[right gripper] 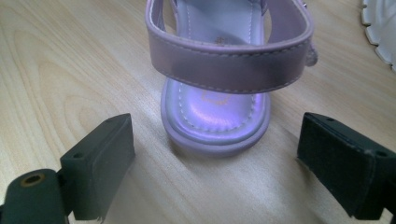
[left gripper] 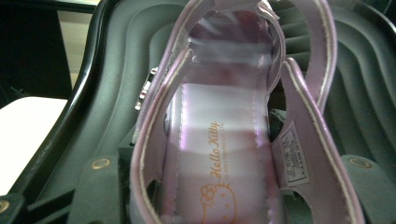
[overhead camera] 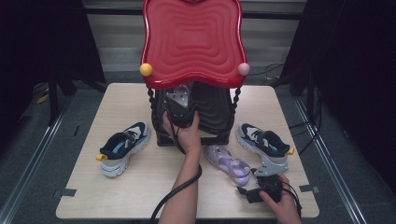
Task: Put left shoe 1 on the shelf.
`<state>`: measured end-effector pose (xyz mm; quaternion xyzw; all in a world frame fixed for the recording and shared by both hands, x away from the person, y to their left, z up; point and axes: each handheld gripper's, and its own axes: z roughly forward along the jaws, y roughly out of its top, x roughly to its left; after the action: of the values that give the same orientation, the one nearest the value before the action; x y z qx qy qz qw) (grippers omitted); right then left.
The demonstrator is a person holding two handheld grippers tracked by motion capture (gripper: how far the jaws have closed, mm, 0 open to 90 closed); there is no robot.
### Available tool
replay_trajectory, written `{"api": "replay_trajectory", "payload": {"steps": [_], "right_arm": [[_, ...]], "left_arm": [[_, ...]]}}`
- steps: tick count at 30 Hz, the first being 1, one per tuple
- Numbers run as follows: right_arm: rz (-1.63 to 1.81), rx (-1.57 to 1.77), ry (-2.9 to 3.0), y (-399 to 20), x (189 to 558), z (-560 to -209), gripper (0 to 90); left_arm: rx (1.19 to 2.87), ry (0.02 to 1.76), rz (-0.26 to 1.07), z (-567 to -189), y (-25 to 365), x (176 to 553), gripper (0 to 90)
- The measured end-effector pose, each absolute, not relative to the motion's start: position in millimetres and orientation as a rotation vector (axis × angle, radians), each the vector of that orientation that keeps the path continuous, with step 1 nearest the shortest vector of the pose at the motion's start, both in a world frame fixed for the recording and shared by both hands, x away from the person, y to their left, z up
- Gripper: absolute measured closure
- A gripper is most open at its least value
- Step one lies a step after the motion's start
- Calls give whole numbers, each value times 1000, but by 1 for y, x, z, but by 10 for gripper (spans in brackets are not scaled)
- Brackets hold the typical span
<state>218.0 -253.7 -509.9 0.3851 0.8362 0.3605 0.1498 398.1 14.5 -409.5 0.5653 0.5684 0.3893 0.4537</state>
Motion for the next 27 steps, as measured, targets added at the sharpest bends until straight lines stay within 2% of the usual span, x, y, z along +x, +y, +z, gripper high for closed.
{"api": "replay_trajectory", "payload": {"steps": [19,27], "right_arm": [[1038,1105,2403,-254,218,-510,103],[1039,1108,2404,-254,218,-510,103]], "left_arm": [[1351,1452,980,-412,8,404,366],[1392,1437,989,-415,4,405,315]]}}
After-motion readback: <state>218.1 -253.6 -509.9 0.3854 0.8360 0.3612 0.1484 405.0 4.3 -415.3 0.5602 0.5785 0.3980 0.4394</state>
